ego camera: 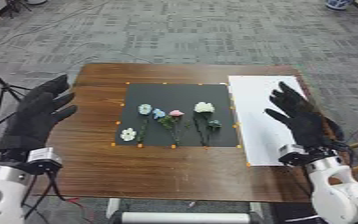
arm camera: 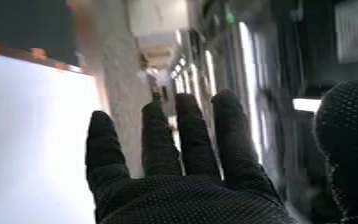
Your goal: Arrange flowers
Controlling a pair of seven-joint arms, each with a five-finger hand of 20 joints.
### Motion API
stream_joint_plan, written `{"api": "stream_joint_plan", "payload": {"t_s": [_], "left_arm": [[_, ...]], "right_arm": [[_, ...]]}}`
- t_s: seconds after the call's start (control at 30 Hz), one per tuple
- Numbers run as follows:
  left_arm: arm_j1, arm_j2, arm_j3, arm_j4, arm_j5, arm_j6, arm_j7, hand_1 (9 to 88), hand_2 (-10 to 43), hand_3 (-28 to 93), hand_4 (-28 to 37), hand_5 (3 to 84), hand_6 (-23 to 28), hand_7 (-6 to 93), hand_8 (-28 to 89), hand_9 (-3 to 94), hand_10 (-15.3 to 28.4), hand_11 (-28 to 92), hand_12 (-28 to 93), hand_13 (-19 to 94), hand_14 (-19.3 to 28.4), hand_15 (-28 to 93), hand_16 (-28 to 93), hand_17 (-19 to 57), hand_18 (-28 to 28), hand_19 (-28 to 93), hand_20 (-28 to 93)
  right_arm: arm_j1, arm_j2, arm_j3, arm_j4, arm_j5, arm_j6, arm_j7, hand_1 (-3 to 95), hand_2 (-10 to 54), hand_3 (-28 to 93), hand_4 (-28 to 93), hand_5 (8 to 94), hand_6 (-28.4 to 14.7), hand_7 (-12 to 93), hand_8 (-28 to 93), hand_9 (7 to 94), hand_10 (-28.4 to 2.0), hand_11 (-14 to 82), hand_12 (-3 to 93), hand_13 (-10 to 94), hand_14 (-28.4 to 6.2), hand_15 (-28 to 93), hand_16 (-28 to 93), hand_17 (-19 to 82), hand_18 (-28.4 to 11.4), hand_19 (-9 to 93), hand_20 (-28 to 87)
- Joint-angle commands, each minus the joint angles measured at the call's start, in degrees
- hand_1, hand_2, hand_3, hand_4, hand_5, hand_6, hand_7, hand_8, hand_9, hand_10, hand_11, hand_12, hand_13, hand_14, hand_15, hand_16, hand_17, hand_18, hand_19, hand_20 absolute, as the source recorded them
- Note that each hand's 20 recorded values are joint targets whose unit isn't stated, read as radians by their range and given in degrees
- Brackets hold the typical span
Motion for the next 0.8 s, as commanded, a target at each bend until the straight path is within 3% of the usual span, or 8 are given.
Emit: {"api": "stream_joint_plan", "payload": {"t_s": [0.03,0.1,0.23,0.37,0.4,0.47,0.6,0.8], "left_arm": [[-1.52,-1.55,1.84,1.30,0.73,-0.92,0.18,25.8,-7.0,70,-24.9,23.6,2.6,21.3,-10,16.2,9.7,18,20,7,13.1,38,-4,-10.9,20.5,40,7],[-2.11,-1.35,1.89,1.53,0.75,-1.02,-0.53,25.9,-7.1,70,-24.9,23.5,2.6,21.4,-10,16.1,9.6,17,20,7,13.0,38,-4,-11.0,20.5,40,7],[-3.82,-1.38,3.76,2.13,0.69,-0.42,0.54,25.8,-7.7,70,-25.3,23.6,2.6,21.4,-10,16.2,10.0,19,21,7,12.1,41,-2,-11.2,20.2,40,7],[-3.10,-0.93,3.65,1.99,-0.10,0.89,1.42,25.9,-8.0,70,-25.3,23.0,2.3,21.4,-10,15.7,9.7,19,21,6,12.2,40,-2,-11.2,20.1,40,7],[-3.72,-0.44,4.39,2.28,-0.08,1.79,2.23,25.9,-8.1,70,-25.3,22.4,2.1,21.5,-10,15.5,9.5,19,21,6,12.5,40,-2,-11.2,20.0,40,7],[-5.71,0.44,5.50,3.12,0.11,1.40,3.09,25.9,-8.2,70,-25.6,20.0,1.3,22.3,-10,15.0,9.2,19,21,6,12.8,39,-2,-11.3,20.0,40,8],[-8.36,0.38,8.07,4.37,-0.18,0.54,2.68,26.0,-8.2,70,-26.2,17.7,0.8,23.9,-11,13.3,8.7,19,22,6,12.7,39,-3,-11.5,20.0,40,8],[-4.81,-1.06,8.14,3.33,-0.50,0.94,0.84,26.2,-8.5,70,-25.8,18.9,1.3,24.8,-11,13.9,8.9,19,22,6,12.4,39,-2,-11.4,19.8,40,8]], "right_arm": [[-2.10,-2.59,0.73,-2.97,-2.37,-0.58,-2.67,13.9,-3.2,88,-23,33.0,0.1,8,-8,28.4,-8.4,1.7,20.3,20,-9.3,-1,29,-4,-20.2,33,11],[-3.02,-3.29,0.74,-3.61,-2.42,-0.83,-2.05,13.8,-3.6,88,-23,31.8,-0.6,8,-8,28.3,-8.7,1.8,20.5,20,-9.8,-1,29,-4,-20.7,33,11],[-5.06,-5.07,2.52,-5.75,-5.34,0.20,-1.66,13.9,-3.9,87,-23,30.1,-1.8,9,-8,27.7,-9.5,2.0,21.3,20,-10.1,-1,31,-4,-20.8,34,11],[-4.25,-5.36,1.47,-5.82,-5.55,0.90,-0.96,13.9,-4.7,87,-23,30.3,-2.4,9,-8,28.1,-9.6,2.2,21.7,21,-10.7,-1,32,-4,-20.9,34,11],[-3.67,-5.33,1.64,-5.79,-5.78,-0.02,-0.07,13.8,-4.7,87,-23,29.8,-2.8,9,-8,27.9,-9.6,2.2,21.9,20,-10.7,-1,33,-5,-21.2,35,12],[-2.47,-4.80,1.24,-5.48,-6.21,-0.57,-0.16,13.6,-4.6,87,-23,26.9,-3.6,9,-7,25.4,-10.1,1.4,22.6,19,-11.1,0,34,-5,-22.2,36,12],[-2.26,-5.07,0.46,-5.07,-4.79,-0.84,0.45,13.2,-4.9,87,-23,25.2,-4.2,9,-7,24.2,-10.7,0.7,23.4,18,-11.3,0,35,-6,-23.0,36,12],[-3.88,-5.22,1.12,-5.03,-5.31,-1.55,2.28,13.8,-4.9,86,-23,25.4,-4.3,9,-7,24.1,-10.9,0.7,24.6,18,-12.6,0,35,-7,-23.4,37,12]]}}
